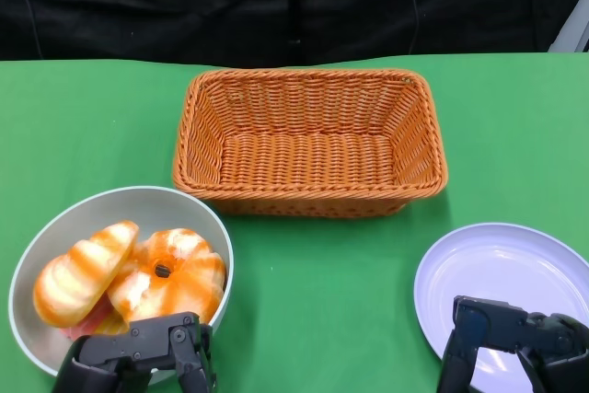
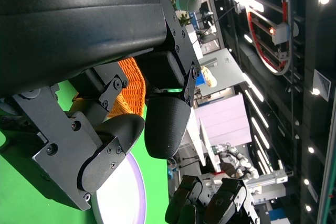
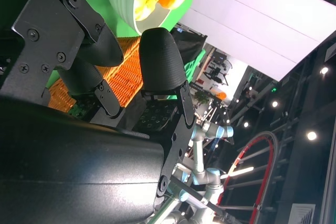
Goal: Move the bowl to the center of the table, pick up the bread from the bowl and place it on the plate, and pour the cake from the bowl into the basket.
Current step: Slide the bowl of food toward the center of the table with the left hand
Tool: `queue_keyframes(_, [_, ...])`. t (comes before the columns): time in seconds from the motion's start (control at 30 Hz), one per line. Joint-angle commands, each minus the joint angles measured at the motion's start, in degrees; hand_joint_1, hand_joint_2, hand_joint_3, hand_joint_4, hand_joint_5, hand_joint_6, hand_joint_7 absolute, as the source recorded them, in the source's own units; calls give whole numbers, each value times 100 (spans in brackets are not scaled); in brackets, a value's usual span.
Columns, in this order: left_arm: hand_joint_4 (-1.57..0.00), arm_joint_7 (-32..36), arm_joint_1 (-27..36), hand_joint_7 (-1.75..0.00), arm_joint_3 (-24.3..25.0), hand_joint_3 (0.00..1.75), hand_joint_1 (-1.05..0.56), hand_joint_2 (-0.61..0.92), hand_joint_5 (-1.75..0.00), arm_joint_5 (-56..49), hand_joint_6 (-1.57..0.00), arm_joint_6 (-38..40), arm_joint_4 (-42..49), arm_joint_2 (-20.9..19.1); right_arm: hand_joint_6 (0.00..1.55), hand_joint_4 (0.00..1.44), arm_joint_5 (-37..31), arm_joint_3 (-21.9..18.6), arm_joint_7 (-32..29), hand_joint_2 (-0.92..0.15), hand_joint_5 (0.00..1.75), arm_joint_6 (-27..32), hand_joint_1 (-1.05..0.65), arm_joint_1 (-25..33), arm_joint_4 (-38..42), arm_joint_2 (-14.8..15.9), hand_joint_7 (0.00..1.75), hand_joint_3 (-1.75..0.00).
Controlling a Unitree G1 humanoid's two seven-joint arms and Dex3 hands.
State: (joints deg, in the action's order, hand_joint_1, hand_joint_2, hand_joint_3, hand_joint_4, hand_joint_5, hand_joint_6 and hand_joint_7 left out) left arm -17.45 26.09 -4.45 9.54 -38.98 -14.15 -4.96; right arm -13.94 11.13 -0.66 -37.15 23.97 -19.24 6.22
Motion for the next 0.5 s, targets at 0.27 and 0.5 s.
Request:
queue_keyframes(0.27, [-107,50,-5,-147,16,160,-5,24,-163,23,-101,22,13,-11,95,101,-171,28,-6,-7,171,-96,12,14,-3,5,147,-175])
queue_keyframes(0.5, [-106,10,-46,-146,28,158,-3,25,-162,111,-100,-51,52,-20,95,101,-207,42,-26,-7,172,-78,11,15,-10,-26,147,-175])
